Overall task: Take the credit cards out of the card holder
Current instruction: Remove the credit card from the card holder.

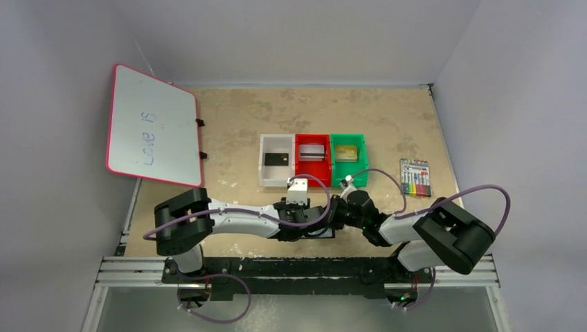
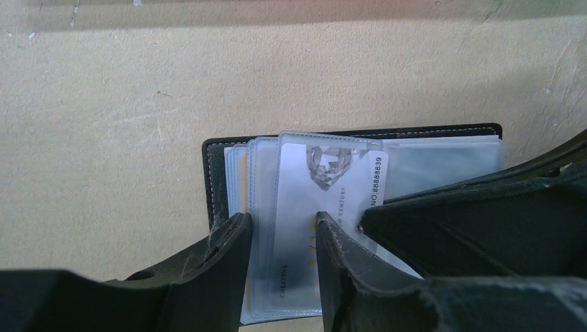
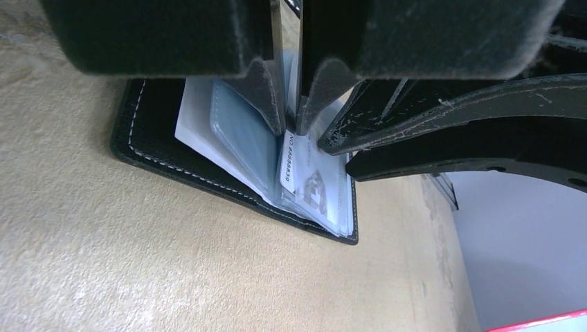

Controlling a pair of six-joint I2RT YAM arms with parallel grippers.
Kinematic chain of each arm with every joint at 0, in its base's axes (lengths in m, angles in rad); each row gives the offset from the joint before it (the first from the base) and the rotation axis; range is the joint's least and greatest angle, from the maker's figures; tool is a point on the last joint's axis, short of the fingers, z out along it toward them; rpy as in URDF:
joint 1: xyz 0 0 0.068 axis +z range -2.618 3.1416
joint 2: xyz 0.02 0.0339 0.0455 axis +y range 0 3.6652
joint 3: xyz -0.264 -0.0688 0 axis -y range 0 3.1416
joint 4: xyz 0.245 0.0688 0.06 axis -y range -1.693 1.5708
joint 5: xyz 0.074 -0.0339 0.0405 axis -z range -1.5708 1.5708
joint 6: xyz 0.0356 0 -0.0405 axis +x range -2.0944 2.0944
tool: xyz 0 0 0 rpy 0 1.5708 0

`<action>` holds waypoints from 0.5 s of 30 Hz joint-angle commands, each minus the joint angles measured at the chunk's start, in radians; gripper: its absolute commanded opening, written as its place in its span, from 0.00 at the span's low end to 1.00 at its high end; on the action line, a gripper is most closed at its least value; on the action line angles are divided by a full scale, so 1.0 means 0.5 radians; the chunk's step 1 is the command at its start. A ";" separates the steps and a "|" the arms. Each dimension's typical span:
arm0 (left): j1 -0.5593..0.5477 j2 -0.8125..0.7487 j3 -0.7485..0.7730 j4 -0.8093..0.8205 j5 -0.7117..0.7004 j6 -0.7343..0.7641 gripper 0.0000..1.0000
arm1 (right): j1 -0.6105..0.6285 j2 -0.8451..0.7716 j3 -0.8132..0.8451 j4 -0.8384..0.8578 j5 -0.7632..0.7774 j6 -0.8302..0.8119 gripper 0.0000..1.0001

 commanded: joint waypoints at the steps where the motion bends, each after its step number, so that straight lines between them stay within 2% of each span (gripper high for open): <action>1: -0.043 0.085 0.018 -0.151 -0.004 -0.012 0.36 | 0.000 -0.038 0.019 0.082 -0.098 -0.027 0.09; 4: -0.067 0.096 0.019 -0.159 -0.015 -0.041 0.32 | -0.009 -0.020 0.000 0.180 -0.123 0.021 0.00; 7: -0.075 0.099 0.006 -0.162 -0.025 -0.065 0.29 | -0.016 -0.019 -0.043 0.270 -0.118 0.090 0.00; 15: -0.074 0.130 -0.024 -0.226 -0.086 -0.127 0.28 | -0.034 -0.215 -0.103 -0.028 -0.003 0.080 0.00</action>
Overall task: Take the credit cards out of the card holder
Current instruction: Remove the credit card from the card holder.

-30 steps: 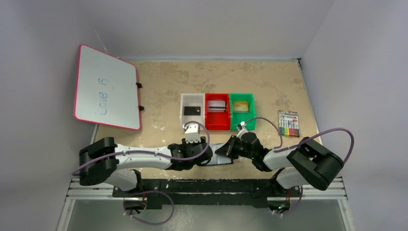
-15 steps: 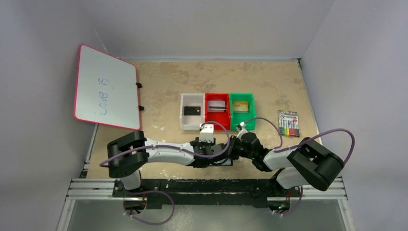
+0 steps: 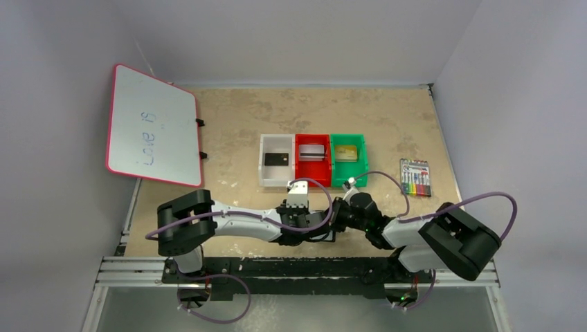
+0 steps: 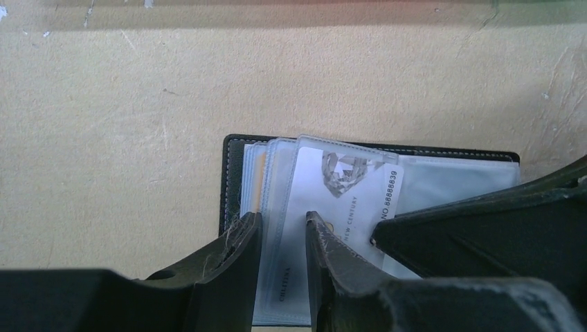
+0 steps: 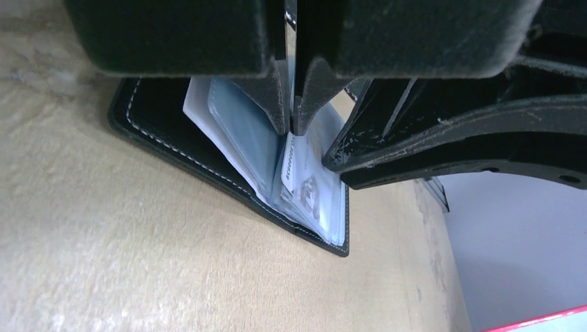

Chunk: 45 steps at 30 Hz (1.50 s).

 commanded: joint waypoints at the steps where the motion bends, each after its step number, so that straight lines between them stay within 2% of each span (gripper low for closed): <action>1: -0.003 0.091 -0.038 -0.156 0.045 -0.048 0.28 | -0.023 -0.180 -0.054 -0.062 0.027 0.016 0.00; 7: -0.003 0.103 -0.056 -0.144 0.031 -0.058 0.28 | -0.068 -0.354 -0.034 -0.333 0.008 -0.092 0.00; 14: -0.003 0.108 -0.088 -0.103 0.036 -0.046 0.27 | -0.154 -0.506 -0.083 -0.359 -0.078 -0.073 0.00; 17: -0.003 0.084 -0.107 -0.101 0.014 -0.070 0.26 | -0.176 -0.498 -0.071 -0.314 -0.169 -0.084 0.00; 21: -0.003 -0.023 -0.155 -0.088 -0.047 -0.118 0.26 | -0.178 -0.436 -0.012 -0.486 -0.053 -0.153 0.00; 24: -0.003 -0.152 -0.196 -0.077 -0.100 -0.153 0.26 | -0.178 -0.333 0.021 -0.427 -0.122 -0.229 0.01; 31: -0.003 -0.397 -0.264 0.006 -0.136 -0.138 0.28 | -0.176 -0.079 0.021 -0.100 -0.320 -0.221 0.20; 36: -0.005 -0.454 -0.289 0.160 -0.078 -0.006 0.28 | -0.178 -0.040 -0.030 0.064 -0.327 -0.152 0.25; 38: -0.006 -0.452 -0.301 0.228 -0.064 0.016 0.28 | -0.178 -0.030 -0.032 0.082 -0.332 -0.152 0.25; 41: -0.006 -0.430 -0.291 0.253 -0.042 0.043 0.28 | -0.177 -0.029 -0.042 0.110 -0.352 -0.147 0.20; 45: -0.006 -0.386 -0.274 0.268 -0.005 0.091 0.28 | -0.178 -0.068 -0.086 0.104 -0.384 -0.127 0.04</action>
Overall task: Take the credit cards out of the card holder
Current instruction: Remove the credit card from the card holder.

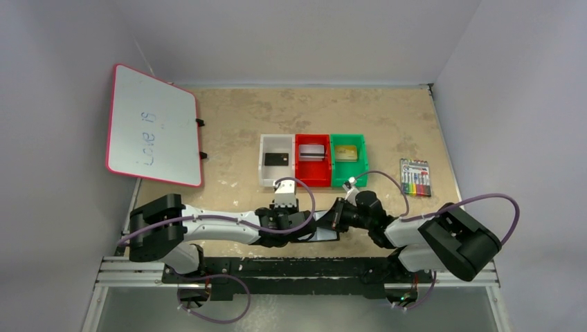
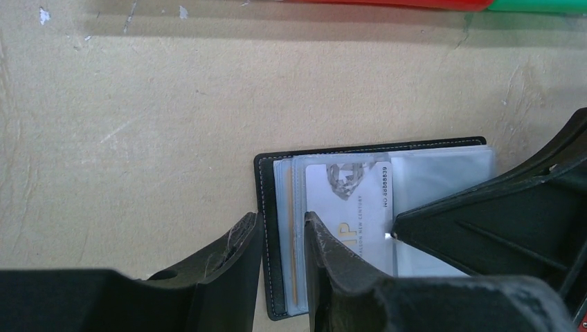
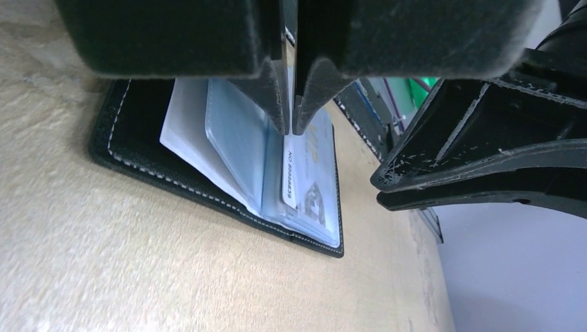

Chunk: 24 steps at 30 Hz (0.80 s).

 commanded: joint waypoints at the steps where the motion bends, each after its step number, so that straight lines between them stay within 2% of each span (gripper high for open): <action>1: -0.008 0.022 0.017 0.105 0.037 0.102 0.28 | -0.007 -0.052 -0.049 0.088 -0.079 0.028 0.01; 8: -0.038 0.086 0.051 0.148 0.088 0.236 0.30 | -0.007 -0.101 -0.038 0.020 -0.055 0.013 0.00; 11: -0.041 0.108 0.054 0.153 0.109 0.263 0.31 | -0.007 -0.092 -0.032 -0.027 -0.006 0.018 0.13; 14: -0.041 0.159 0.068 0.174 0.159 0.300 0.31 | -0.007 -0.065 -0.018 -0.053 0.027 0.009 0.18; 20: -0.053 0.275 0.105 0.144 0.207 0.304 0.31 | -0.007 0.119 0.036 0.127 -0.056 -0.025 0.19; 24: -0.067 0.378 0.145 -0.006 0.160 0.244 0.27 | -0.007 0.260 -0.009 0.345 -0.131 0.028 0.12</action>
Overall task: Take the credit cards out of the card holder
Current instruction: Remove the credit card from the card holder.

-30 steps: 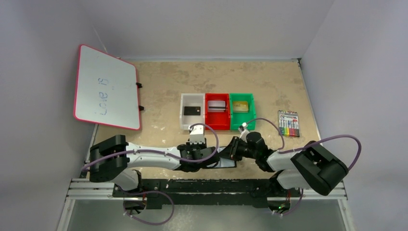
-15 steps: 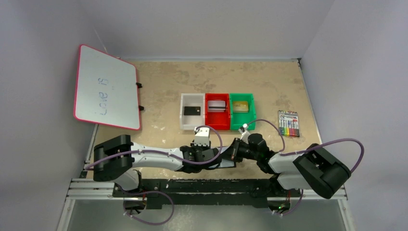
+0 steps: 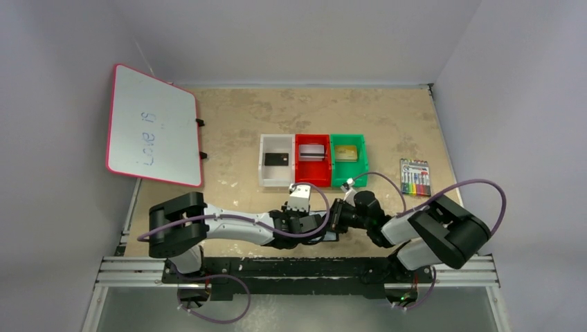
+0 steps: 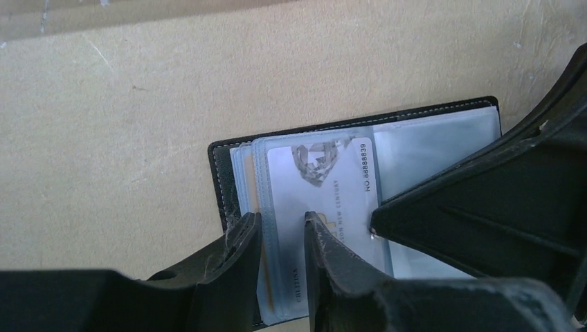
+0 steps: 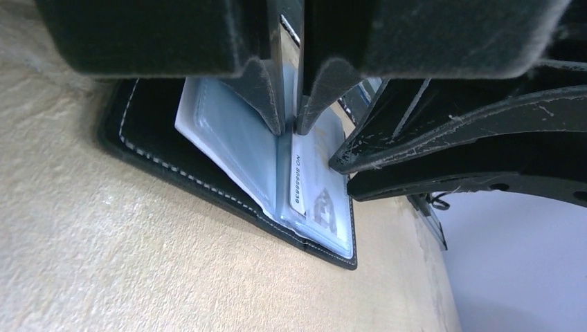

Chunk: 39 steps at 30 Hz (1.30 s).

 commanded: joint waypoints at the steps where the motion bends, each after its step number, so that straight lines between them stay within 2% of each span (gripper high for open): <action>1: -0.030 0.162 0.076 -0.199 -0.015 -0.044 0.25 | -0.007 0.137 -0.018 0.300 -0.086 0.033 0.10; 4: -0.041 0.220 0.100 -0.282 -0.041 -0.070 0.22 | -0.006 0.203 -0.036 0.446 -0.129 0.070 0.00; 7: -0.050 0.255 0.122 -0.342 -0.069 -0.096 0.20 | -0.006 0.221 -0.061 0.520 -0.124 0.109 0.00; 24: -0.055 0.112 0.019 -0.331 -0.184 -0.223 0.06 | -0.007 -0.328 -0.037 -0.223 0.231 0.010 0.00; 26: -0.055 0.088 0.000 -0.283 -0.177 -0.215 0.03 | -0.007 -0.384 0.000 -0.317 0.245 -0.062 0.14; 29: -0.055 0.045 -0.030 -0.201 -0.155 -0.204 0.00 | -0.007 -0.440 0.082 -0.442 0.261 -0.163 0.26; 39: -0.055 -0.033 -0.071 -0.085 -0.133 -0.194 0.00 | -0.005 -0.468 0.203 -0.474 0.160 -0.292 0.32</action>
